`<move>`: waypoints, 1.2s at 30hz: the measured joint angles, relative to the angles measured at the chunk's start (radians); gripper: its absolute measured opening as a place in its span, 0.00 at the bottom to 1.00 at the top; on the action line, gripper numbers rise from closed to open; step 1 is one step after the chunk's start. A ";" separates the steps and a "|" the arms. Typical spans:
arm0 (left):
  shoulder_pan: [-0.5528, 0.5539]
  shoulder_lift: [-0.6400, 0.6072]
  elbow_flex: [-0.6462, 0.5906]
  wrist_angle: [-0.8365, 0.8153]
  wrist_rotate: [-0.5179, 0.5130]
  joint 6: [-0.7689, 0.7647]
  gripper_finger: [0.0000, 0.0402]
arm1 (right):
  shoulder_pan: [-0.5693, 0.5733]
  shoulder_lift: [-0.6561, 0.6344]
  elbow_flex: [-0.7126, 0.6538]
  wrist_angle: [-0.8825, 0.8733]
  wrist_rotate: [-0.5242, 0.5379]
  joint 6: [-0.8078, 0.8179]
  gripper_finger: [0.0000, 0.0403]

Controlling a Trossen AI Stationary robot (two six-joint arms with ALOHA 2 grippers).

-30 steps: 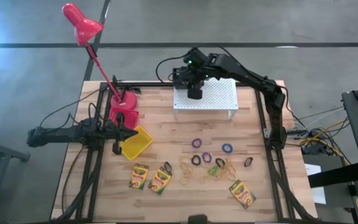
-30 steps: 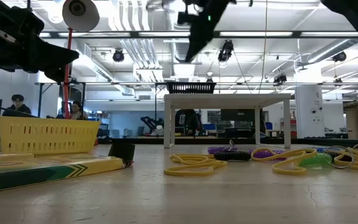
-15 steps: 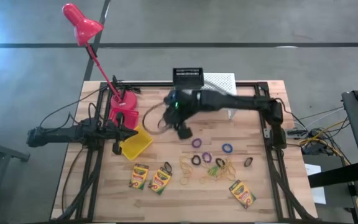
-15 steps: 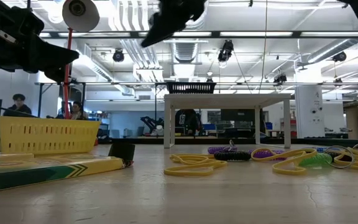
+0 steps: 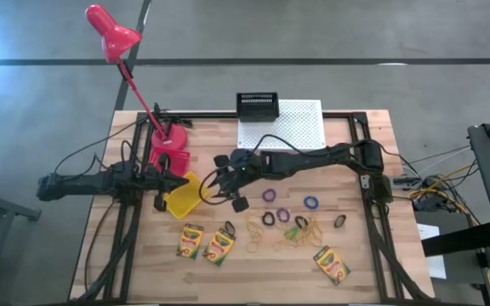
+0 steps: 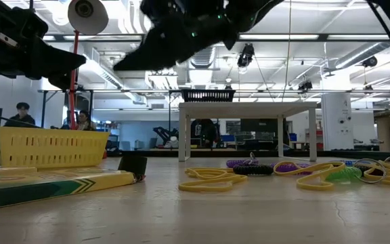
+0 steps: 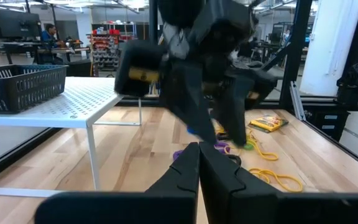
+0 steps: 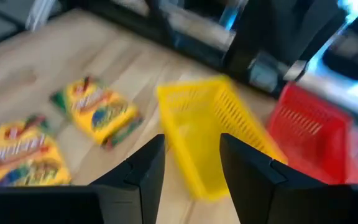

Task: Pick & Place Office Desk Supplies
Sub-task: Put the yellow bin on the shelf

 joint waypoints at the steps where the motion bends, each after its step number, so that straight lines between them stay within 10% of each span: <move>1: 0.000 0.003 0.000 -0.001 0.000 0.000 0.04 | 0.000 0.010 0.008 -0.004 0.000 -0.006 0.37; 20: 0.000 0.024 0.000 -0.001 0.000 0.002 0.04 | 0.060 -0.144 -0.116 -0.401 0.254 0.275 0.27; 29: 0.000 0.024 -0.001 0.026 0.005 -0.017 0.04 | 0.153 -0.317 -0.472 -0.019 0.385 0.492 0.19; 36: -0.003 0.036 -0.001 0.141 0.005 -0.363 0.03 | 0.163 -0.362 -0.629 0.293 0.425 0.482 0.16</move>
